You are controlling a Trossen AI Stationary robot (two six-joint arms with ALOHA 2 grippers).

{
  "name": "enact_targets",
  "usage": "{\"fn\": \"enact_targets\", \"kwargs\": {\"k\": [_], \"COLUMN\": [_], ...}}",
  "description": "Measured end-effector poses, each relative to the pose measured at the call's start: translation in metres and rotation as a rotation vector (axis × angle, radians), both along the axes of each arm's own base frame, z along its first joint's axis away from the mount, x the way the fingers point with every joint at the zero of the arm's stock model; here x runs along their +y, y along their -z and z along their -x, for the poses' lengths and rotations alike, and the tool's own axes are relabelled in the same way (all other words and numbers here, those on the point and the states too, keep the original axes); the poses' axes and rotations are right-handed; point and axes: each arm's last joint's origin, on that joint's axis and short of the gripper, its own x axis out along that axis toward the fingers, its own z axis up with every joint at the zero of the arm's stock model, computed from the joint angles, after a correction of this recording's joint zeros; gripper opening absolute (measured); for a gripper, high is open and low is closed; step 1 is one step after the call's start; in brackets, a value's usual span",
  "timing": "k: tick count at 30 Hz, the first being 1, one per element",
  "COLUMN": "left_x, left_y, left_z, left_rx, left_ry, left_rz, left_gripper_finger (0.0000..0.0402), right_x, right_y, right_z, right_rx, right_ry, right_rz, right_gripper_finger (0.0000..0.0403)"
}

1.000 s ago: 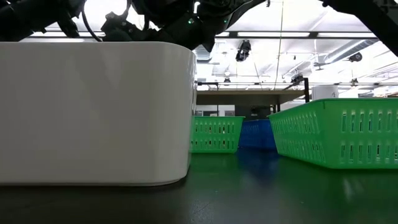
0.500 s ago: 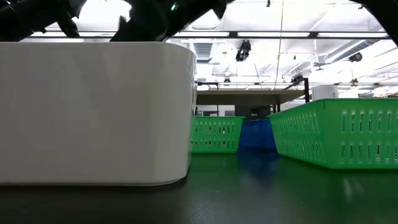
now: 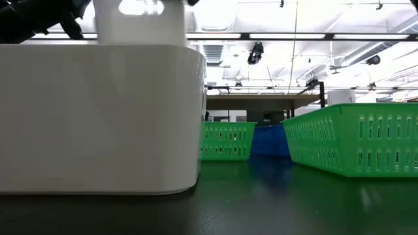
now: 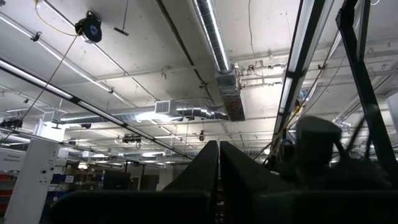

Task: Stack baskets on shelf by color
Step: Put the middle white bin on the shelf

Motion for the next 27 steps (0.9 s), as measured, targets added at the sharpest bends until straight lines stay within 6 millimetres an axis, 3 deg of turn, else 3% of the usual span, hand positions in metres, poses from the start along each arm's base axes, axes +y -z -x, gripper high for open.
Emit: {"fn": "enact_targets", "kwargs": {"k": [8,13,17,27], "left_x": [0.0,0.0,0.0,0.0], "left_y": [0.0,-0.001,-0.001,-0.001], "left_z": [0.0,0.001,0.001,0.001], "left_rx": [-0.001,-0.007,-0.007,-0.01], "left_ry": [0.001,0.003,0.004,0.004], "left_rz": [0.001,0.003,0.003,0.003], "left_gripper_finger": [0.0,0.0,0.0,0.0], "right_x": [-0.008,-0.024,-0.05,-0.124], "right_y": [-0.054,-0.065,-0.059,-0.021], "right_z": [0.043,0.059,0.066,0.084], "right_rx": [-0.098,-0.12,-0.095,-0.121], "right_ry": [0.041,0.134,0.202,0.324], "right_rz": [0.054,0.137,0.143,0.128], "right_gripper_finger": [0.0008,0.0008,0.0008,0.0008]}}
